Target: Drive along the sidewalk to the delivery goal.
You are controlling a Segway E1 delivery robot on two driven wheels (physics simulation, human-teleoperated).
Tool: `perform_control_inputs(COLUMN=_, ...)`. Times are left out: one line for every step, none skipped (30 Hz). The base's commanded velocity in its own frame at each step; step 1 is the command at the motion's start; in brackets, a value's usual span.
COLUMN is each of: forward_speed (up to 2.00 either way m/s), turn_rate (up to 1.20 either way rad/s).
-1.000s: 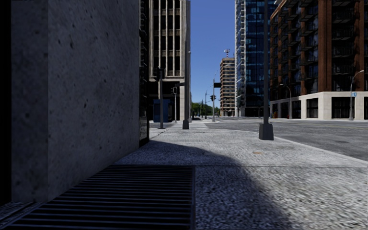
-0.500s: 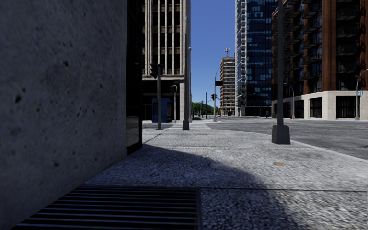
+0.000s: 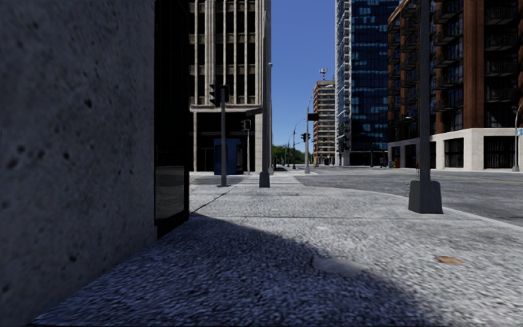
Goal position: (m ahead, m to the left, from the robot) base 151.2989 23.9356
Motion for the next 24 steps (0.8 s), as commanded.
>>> perform_control_inputs(forward_speed=1.6, turn_rate=0.08)
perform_control_inputs(forward_speed=1.6, turn_rate=0.08)
perform_control_inputs(forward_speed=1.6, turn_rate=0.09)
perform_control_inputs(forward_speed=1.63, turn_rate=0.09)
perform_control_inputs(forward_speed=1.7, turn_rate=0.06)
perform_control_inputs(forward_speed=1.7, turn_rate=0.06)
perform_control_inputs(forward_speed=1.74, turn_rate=0.03)
perform_control_inputs(forward_speed=1.75, turn_rate=0.02)
perform_control_inputs(forward_speed=1.76, turn_rate=0.02)
perform_control_inputs(forward_speed=1.76, turn_rate=0.02)
perform_control_inputs(forward_speed=1.76, turn_rate=0.02)
perform_control_inputs(forward_speed=1.76, turn_rate=0.02)
perform_control_inputs(forward_speed=1.76, turn_rate=0.02)
perform_control_inputs(forward_speed=1.76, turn_rate=0.02)
perform_control_inputs(forward_speed=1.76, turn_rate=0.02)
perform_control_inputs(forward_speed=1.76, turn_rate=0.02)
perform_control_inputs(forward_speed=1.76, turn_rate=0.03)
perform_control_inputs(forward_speed=1.76, turn_rate=0.03)
perform_control_inputs(forward_speed=1.76, turn_rate=0.08)
perform_control_inputs(forward_speed=1.76, turn_rate=0.12)
perform_control_inputs(forward_speed=1.76, turn_rate=0.15)
perform_control_inputs(forward_speed=1.76, turn_rate=0.15)
perform_control_inputs(forward_speed=1.76, turn_rate=0.16)
perform_control_inputs(forward_speed=1.76, turn_rate=0.17)
